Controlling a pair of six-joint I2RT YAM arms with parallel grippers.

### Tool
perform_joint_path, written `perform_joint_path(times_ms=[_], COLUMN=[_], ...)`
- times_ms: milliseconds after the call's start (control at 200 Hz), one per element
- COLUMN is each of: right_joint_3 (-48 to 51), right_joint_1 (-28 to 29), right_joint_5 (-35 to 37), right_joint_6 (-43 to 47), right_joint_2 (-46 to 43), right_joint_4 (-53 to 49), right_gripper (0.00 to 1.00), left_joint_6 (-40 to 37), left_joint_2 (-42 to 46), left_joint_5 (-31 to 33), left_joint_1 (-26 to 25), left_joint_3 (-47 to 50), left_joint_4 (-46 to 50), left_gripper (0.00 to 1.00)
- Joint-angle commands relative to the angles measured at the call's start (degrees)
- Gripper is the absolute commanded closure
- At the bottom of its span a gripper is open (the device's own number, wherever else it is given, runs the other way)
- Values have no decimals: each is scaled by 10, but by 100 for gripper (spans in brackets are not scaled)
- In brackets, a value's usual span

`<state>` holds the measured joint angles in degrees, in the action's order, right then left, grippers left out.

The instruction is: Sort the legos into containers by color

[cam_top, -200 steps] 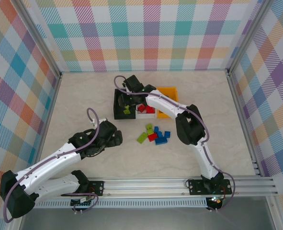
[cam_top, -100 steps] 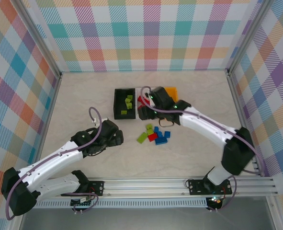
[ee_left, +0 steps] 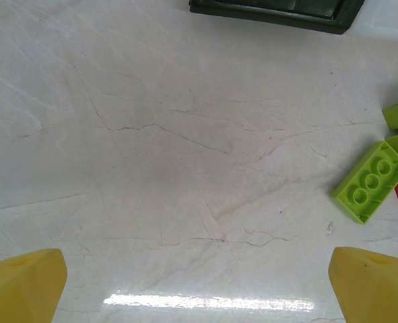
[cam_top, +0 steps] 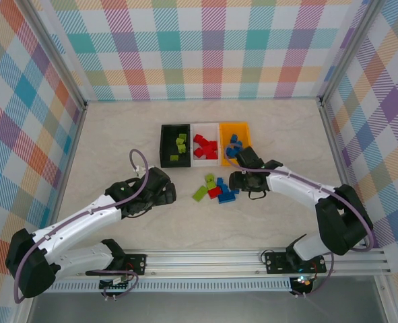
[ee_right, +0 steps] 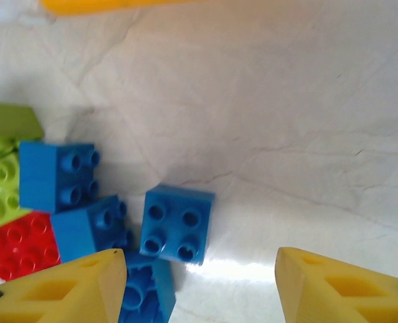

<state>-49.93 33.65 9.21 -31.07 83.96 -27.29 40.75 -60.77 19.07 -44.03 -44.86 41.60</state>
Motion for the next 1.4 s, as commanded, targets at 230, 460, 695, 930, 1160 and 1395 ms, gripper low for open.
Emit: perform_joint_path(times_ms=[230, 460, 695, 930, 1160, 1395], right_joint_3=[-44, -25, 6, 9, -101, -261], right_joint_1=[-11, 3, 7, 6, -31, -75], right_joint_5=[-25, -32, -20, -7, 32, 19], right_joint_6=[-2, -5, -20, -12, 49, 74], right_joint_2=[87, 100, 105, 65, 10, 147], right_joint_4=[44, 34, 7, 19, -23, -25], right_gripper=[42, 44, 54, 72, 75, 75], left_joint_6=[2, 0, -4, -8, -16, -21], left_joint_2=[15, 14, 13, 7, -9, -35], left_joint_5=[3, 6, 5, 2, 0, -14], left_joint_1=[7, 8, 8, 10, 11, 12], left_joint_3=[0, 6, 4, 5, 2, -1], left_joint_4=[-3, -6, -12, -17, -25, -46], left_gripper=[0, 0, 0, 0, 0, 0])
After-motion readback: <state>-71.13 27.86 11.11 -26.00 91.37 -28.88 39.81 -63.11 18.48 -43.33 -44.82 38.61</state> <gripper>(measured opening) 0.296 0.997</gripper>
